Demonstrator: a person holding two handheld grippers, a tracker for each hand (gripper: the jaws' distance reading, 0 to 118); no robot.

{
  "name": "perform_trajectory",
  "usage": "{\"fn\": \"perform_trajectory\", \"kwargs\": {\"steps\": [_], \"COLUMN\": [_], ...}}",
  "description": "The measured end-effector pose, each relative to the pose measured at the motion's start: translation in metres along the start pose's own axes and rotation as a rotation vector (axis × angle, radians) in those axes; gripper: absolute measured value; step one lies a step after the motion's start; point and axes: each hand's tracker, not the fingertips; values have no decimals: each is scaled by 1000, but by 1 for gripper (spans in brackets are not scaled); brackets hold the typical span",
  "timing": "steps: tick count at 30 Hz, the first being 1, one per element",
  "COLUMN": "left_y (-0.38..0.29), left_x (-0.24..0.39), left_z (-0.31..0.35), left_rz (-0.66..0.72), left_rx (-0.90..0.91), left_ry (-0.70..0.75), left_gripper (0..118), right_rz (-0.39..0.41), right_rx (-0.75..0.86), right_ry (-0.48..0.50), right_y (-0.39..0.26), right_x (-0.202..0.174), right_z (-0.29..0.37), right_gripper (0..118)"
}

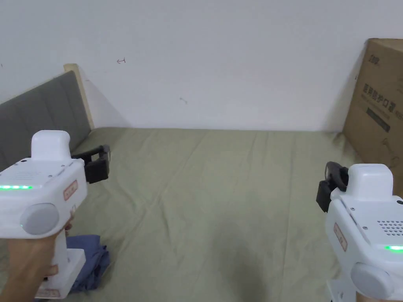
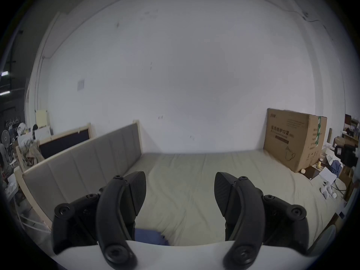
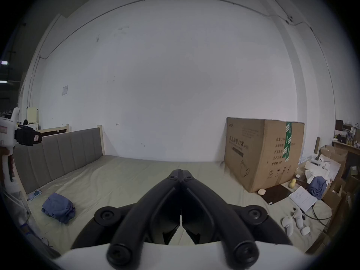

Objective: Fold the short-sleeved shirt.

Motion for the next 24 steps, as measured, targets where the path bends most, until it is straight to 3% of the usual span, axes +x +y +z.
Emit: {"fn": "perform_trajectory", "kwargs": {"steps": [5,7,11,13,24], "left_y": [-19,-28,-41,-42,-45], "left_x": [50,61,82,89,111], "left_z": [12,14,16,16,18], "left_rz": [34,103,132,151,51], "left_rx": [90,104,115,88,86], "left_ry": [-33,-80,-147,-211,-208], "left_gripper": [72,63,2,0,0], "right_rz": [6,1,2,5,-6], "right_rx": [32,42,49,49,41], "right_ry": [-8,-2,-11,-15,-21], "right_y": [7,7,6,5,1], "right_x": [7,11,16,17,19], "right_z": [16,19,24,25,23], "right_gripper": [0,0,0,0,0]}}
